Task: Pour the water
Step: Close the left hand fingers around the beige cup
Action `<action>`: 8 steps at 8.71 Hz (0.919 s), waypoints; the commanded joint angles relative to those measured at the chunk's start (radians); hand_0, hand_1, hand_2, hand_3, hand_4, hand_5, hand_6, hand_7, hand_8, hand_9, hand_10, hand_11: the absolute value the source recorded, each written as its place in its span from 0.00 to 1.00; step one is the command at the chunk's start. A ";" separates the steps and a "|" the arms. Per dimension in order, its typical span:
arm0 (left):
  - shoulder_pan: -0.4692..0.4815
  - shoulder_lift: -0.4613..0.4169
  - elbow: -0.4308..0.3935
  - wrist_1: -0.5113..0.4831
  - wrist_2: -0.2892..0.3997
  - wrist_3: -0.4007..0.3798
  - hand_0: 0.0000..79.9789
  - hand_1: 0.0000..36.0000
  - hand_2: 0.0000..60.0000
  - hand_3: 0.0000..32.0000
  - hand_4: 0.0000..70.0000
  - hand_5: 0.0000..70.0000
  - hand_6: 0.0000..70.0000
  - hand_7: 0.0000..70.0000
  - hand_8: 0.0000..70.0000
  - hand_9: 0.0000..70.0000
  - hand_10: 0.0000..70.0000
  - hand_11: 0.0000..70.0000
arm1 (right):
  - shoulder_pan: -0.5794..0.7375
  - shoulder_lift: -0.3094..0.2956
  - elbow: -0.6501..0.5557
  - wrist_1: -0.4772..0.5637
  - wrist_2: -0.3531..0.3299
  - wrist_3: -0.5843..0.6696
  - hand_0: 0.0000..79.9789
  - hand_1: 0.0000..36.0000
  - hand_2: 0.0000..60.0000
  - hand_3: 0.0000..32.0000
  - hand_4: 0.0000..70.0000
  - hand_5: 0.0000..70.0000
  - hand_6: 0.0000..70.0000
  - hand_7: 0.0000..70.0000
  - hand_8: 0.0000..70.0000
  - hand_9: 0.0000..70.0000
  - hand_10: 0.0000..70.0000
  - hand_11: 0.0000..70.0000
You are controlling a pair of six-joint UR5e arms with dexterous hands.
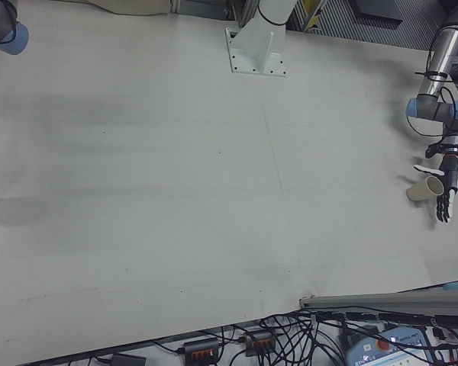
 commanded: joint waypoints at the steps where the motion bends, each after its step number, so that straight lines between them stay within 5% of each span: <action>1: 0.002 -0.007 0.008 0.000 0.000 0.000 0.78 0.37 0.00 0.04 0.10 0.00 0.00 0.02 0.03 0.00 0.00 0.00 | 0.000 -0.011 0.000 0.000 0.000 0.000 0.60 0.21 0.00 0.00 0.28 0.26 0.30 0.40 0.37 0.44 0.05 0.08; 2: 0.000 -0.007 0.006 0.003 0.000 0.000 0.78 0.37 0.00 0.00 0.15 0.00 0.00 0.02 0.03 0.00 0.00 0.00 | 0.000 -0.011 -0.001 0.000 0.002 0.000 0.60 0.21 0.00 0.00 0.28 0.26 0.30 0.40 0.37 0.44 0.05 0.08; 3: 0.000 -0.007 0.006 0.005 0.000 0.000 0.78 0.34 0.00 0.00 0.33 0.18 0.00 0.00 0.03 0.00 0.00 0.00 | 0.001 -0.013 -0.001 0.000 0.002 0.000 0.60 0.22 0.00 0.00 0.28 0.26 0.30 0.40 0.37 0.44 0.05 0.08; 4: 0.000 -0.007 0.006 0.010 0.000 0.000 0.77 0.29 0.00 0.00 0.52 0.43 0.00 0.00 0.03 0.00 0.00 0.00 | 0.001 -0.014 -0.001 0.000 0.002 0.000 0.60 0.21 0.00 0.00 0.28 0.26 0.30 0.39 0.37 0.43 0.05 0.09; 6: 0.000 -0.007 -0.002 0.025 -0.002 0.000 0.76 0.25 0.00 0.00 0.73 0.88 0.00 0.01 0.04 0.00 0.00 0.00 | 0.001 -0.014 -0.001 0.000 0.002 0.000 0.60 0.20 0.00 0.00 0.27 0.26 0.29 0.39 0.36 0.43 0.06 0.09; 7: 0.000 -0.007 -0.006 0.034 -0.002 -0.003 0.76 0.24 0.00 0.00 0.78 1.00 0.01 0.04 0.04 0.00 0.00 0.00 | 0.001 -0.014 -0.003 0.000 0.002 0.000 0.60 0.21 0.00 0.00 0.27 0.26 0.28 0.38 0.36 0.43 0.06 0.09; 8: 0.000 -0.008 -0.008 0.040 -0.002 -0.003 0.78 0.26 0.00 0.00 0.90 1.00 0.03 0.07 0.04 0.00 0.00 0.01 | 0.001 -0.014 -0.003 0.000 0.002 0.000 0.60 0.22 0.00 0.00 0.26 0.26 0.28 0.38 0.36 0.43 0.06 0.09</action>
